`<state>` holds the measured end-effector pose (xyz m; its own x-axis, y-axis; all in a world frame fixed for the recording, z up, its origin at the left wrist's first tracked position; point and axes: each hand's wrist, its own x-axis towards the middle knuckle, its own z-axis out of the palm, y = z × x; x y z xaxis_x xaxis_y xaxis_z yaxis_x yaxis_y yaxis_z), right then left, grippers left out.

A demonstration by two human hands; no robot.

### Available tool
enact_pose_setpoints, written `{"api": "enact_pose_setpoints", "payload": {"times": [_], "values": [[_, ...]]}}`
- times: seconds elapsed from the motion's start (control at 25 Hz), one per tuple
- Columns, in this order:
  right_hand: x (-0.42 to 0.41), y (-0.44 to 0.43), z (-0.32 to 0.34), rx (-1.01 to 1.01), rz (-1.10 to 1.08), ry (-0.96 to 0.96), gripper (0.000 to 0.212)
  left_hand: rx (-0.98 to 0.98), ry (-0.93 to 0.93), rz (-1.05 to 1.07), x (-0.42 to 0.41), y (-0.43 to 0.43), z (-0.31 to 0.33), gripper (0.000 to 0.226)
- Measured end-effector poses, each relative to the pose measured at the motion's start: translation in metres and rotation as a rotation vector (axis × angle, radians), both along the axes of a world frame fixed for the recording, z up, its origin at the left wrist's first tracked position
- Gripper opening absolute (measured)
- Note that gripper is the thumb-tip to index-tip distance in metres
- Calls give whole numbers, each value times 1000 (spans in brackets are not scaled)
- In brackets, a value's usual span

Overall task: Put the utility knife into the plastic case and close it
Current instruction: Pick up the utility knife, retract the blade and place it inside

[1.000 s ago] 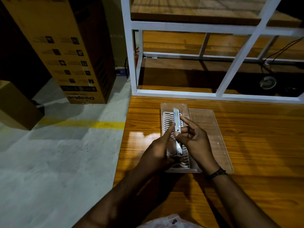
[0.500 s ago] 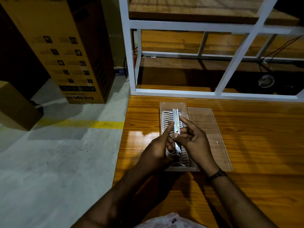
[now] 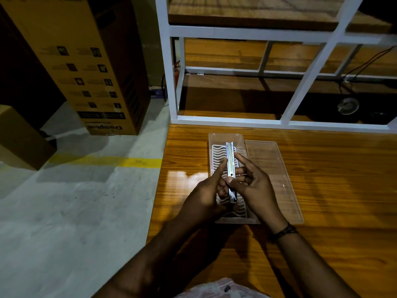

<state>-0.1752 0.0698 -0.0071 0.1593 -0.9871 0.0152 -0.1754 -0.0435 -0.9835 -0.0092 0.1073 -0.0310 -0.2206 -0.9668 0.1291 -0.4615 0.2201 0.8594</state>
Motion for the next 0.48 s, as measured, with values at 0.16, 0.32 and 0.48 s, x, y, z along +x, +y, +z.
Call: {"api": "enact_pose_setpoints", "payload": {"times": [0.16, 0.32, 0.48], "values": [[0, 4, 4, 14, 18, -12, 71, -10, 0, 7, 0, 0, 1, 116], [1, 8, 9, 14, 35, -2, 71, -18, 12, -5, 0, 1, 1, 115], [2, 13, 19, 28, 54, -19, 71, 8, 26, -3, -1, 1, 1, 117]]}}
